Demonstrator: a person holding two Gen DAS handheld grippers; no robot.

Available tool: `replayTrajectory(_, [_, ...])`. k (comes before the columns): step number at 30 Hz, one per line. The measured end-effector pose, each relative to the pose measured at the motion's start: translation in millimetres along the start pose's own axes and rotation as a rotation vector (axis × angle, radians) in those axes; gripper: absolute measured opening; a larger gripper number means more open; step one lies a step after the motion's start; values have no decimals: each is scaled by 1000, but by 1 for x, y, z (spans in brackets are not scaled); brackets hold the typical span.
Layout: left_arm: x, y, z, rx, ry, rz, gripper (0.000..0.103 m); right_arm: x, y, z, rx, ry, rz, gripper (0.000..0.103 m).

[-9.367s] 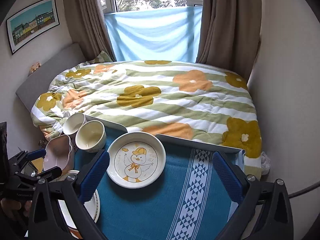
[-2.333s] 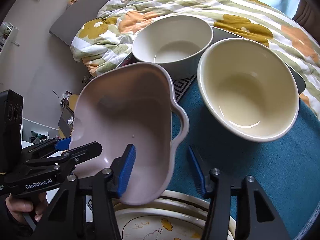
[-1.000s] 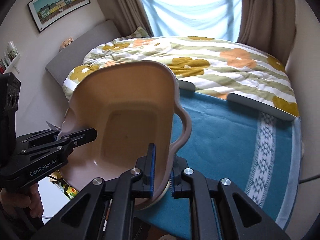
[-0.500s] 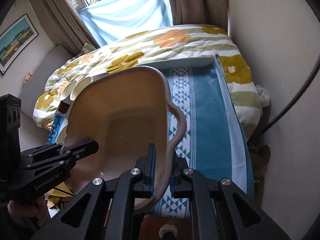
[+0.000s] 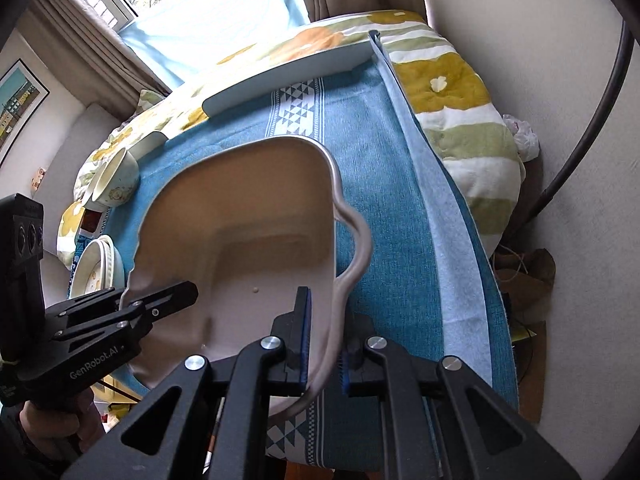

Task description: Organize plates and bowls

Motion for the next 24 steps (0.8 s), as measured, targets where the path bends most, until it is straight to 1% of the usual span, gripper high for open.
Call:
replayTrajectory(7, [10, 4, 1, 8, 12, 11, 12, 10, -7, -4, 18, 10, 11, 11])
replayTrajectory(10, [12, 3, 2, 11, 5, 12, 12, 13, -10, -5, 32, 14, 20, 11])
replayTrajectory(13, [12, 2, 1, 20, 5, 33, 13, 13, -10, -5, 48, 11, 27, 11])
replayTrajectory(14, [13, 2, 1, 25, 9, 42, 17, 13, -11, -6, 56, 13, 32, 11])
replayTrajectory(15, [14, 2, 0, 30, 16, 54, 27, 14, -11, -6, 63, 17, 36, 11])
replayTrajectory(16, [13, 2, -2, 35, 20, 63, 35, 15, -12, -6, 73, 25, 42, 11])
replayTrajectory(17, [12, 2, -2, 42, 16, 72, 55, 16, -12, -6, 84, 33, 46, 11])
replayTrajectory(18, [11, 2, -2, 47, 5, 82, 64, 17, -13, -6, 94, 36, 44, 18])
replayTrajectory(19, [10, 1, -2, 52, -5, 86, 64, 17, -14, -6, 100, 35, 39, 24])
replayTrajectory(20, [9, 1, -2, 55, -7, 84, 64, 16, -14, -6, 106, 29, 37, 40])
replayTrajectory(21, [7, 1, -2, 55, -6, 85, 64, 15, -15, -6, 114, 23, 39, 52])
replayTrajectory(23, [5, 2, -2, 52, -9, 89, 64, 11, -16, -5, 132, 12, 61, 53])
replayTrajectory(24, [2, 2, -2, 48, -10, 91, 64, 8, -17, -4, 134, 3, 54, 53])
Point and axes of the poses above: each gripper's, at about its wrist camera, not at the fingertips, and x roughly the way its jaws point, y to its left, z to its top, the point moved 7 cm from there along x, roughly the way its jaws point, and after that the axes turned 5 degrees about -z, right-handed, at the moved point
